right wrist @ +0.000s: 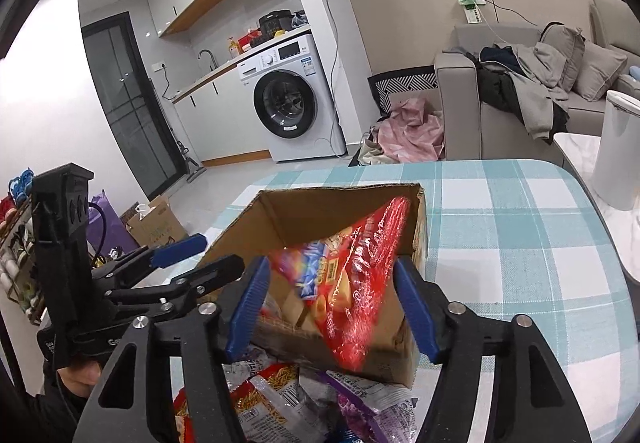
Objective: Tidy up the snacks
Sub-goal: 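Open the right tool dropping the red bag while the left tool releases the white packet into the box, then move both open tools back down to the snack pile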
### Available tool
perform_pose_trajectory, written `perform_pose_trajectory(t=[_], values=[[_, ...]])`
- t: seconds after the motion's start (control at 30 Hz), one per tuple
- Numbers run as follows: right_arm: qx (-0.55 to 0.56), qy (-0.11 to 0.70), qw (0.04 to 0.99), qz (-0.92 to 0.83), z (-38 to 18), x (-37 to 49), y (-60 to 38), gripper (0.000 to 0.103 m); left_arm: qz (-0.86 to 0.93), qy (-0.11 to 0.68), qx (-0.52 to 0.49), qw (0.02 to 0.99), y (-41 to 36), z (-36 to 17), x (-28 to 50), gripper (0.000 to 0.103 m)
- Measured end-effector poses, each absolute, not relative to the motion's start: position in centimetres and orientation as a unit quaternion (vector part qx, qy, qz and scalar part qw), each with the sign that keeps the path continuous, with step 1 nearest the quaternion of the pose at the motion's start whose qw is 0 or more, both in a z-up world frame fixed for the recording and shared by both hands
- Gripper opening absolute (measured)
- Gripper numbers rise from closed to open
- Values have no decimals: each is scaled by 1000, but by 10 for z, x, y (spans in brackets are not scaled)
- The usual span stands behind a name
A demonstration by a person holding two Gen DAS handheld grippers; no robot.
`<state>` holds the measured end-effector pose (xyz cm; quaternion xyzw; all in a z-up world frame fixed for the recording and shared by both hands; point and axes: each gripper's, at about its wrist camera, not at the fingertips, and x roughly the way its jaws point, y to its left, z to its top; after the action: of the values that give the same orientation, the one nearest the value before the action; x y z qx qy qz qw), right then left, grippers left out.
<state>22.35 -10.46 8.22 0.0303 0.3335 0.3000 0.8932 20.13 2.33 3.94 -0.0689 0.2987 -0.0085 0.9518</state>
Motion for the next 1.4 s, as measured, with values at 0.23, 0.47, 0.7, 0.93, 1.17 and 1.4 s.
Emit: perform_pose_trajectory(t=[0.23,0.47,0.7,0.93,1.17,1.4], values=[[33,328,896,298,89,216,-111,84,9,282,-49,958,22,51,180,102],[30,335,894,297,88,197,-122,102,17,274,-41,961,23,57,150,102],[38,338,893,294,83,176,-135,103,19,277,-57,959,32,55,123,102],[38,347,894,282,74,161,-146,103,19,278,-51,959,33,46,99,102],[25,359,892,275,63,153,-150,103,11,304,-42,952,26,32,84,102],[-2,372,891,261,56,153,-151,103,12,317,-40,948,23,23,88,102]])
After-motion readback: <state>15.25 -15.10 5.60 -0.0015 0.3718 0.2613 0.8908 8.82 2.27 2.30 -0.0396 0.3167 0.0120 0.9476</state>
